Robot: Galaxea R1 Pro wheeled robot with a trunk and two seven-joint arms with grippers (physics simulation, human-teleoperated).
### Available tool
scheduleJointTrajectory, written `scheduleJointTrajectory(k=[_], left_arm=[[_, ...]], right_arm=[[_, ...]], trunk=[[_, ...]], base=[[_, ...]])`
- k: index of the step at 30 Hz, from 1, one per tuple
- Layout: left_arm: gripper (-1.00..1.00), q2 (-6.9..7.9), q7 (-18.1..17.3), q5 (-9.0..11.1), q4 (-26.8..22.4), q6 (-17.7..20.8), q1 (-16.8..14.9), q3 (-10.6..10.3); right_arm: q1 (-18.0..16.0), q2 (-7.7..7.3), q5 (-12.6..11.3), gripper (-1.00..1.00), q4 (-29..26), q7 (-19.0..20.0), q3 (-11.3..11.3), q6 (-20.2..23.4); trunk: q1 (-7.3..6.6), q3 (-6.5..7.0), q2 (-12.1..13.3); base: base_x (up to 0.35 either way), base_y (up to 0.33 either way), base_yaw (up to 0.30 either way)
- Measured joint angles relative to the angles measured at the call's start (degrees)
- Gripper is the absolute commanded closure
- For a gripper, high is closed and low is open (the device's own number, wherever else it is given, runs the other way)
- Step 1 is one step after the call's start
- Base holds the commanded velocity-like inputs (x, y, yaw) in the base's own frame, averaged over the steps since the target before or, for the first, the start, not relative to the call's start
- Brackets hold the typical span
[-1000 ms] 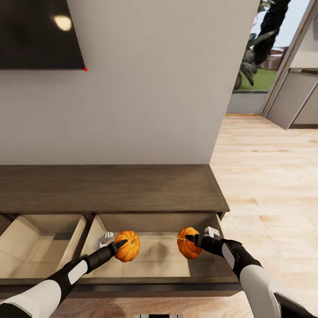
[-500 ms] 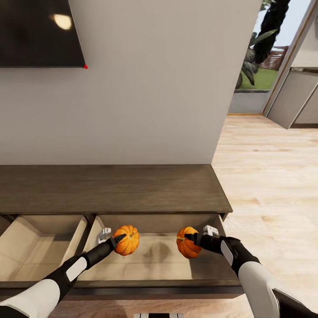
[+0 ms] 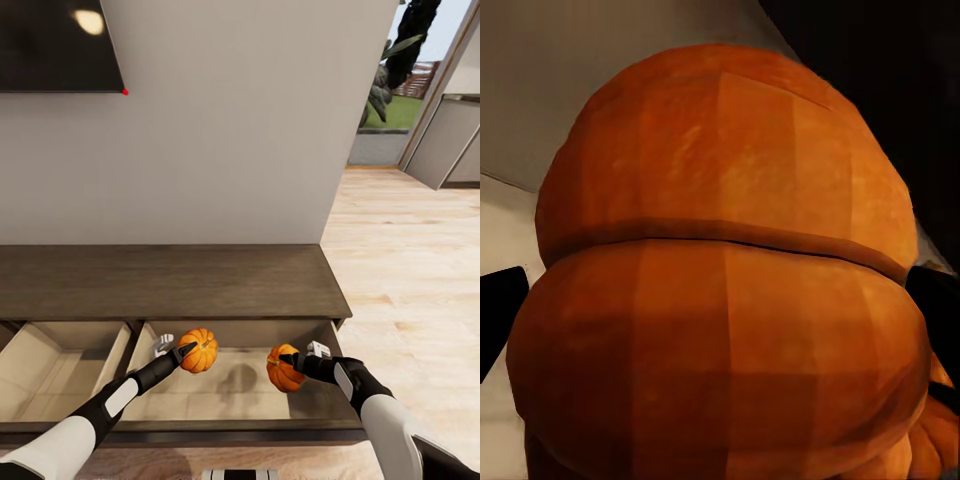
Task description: Place each of the two pumpkins and all three candles from the living room inside a cabinet in the living room (use any cabinet), then make sure every cabinet is closed, and position the cauldron so it is next to a table in the living room.
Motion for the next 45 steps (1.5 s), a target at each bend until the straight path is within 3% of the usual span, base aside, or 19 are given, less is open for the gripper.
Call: scheduleJointTrajectory(k=[16, 23, 25, 27, 31, 45], left_arm=[[1.00, 0.46, 0.88, -0.18, 0.59, 3.69, 0.03, 0.30], [1.00, 0.29, 9.50, -0.27, 1.18, 3.69, 0.04, 0.61], [1.00, 0.18, 13.07, -0.29, 1.19, 3.64, 0.08, 0.55], [1.00, -0.02, 14.42, -0.15, 1.19, 3.67, 0.05, 0.55], [1.00, -0.27, 15.18, -0.33, 1.83, 3.65, 0.05, 0.45], [1.00, -1.63, 15.28, -0.08, 3.56, 3.01, -0.57, 0.37]], right_arm=[[0.00, -0.03, -0.31, 1.00, -0.02, -0.08, -0.04, 0.02], [0.00, -0.03, -0.16, 1.00, -0.03, -0.63, -0.04, -0.13], [0.00, -0.05, 0.14, 1.00, -0.05, -2.60, -0.03, -0.33], [0.00, 0.07, 0.03, 1.00, -0.03, -4.58, -0.04, -0.51], [0.00, 0.23, -0.14, 1.00, 0.05, -6.27, -0.04, -0.82], [-0.63, 0.16, -0.20, 1.00, 0.43, -6.36, -0.18, -0.72]], trunk=[[0.00, -1.45, 0.00], [0.00, -2.09, 0.00], [0.01, -2.27, 0.00], [0.00, -2.45, 0.00], [0.00, -2.81, 0.00], [-0.01, -3.68, 0.01]], base=[[0.000, 0.000, 0.000], [0.000, 0.000, 0.000], [0.000, 0.000, 0.000], [0.000, 0.000, 0.000], [0.000, 0.000, 0.000], [0.000, 0.000, 0.000]])
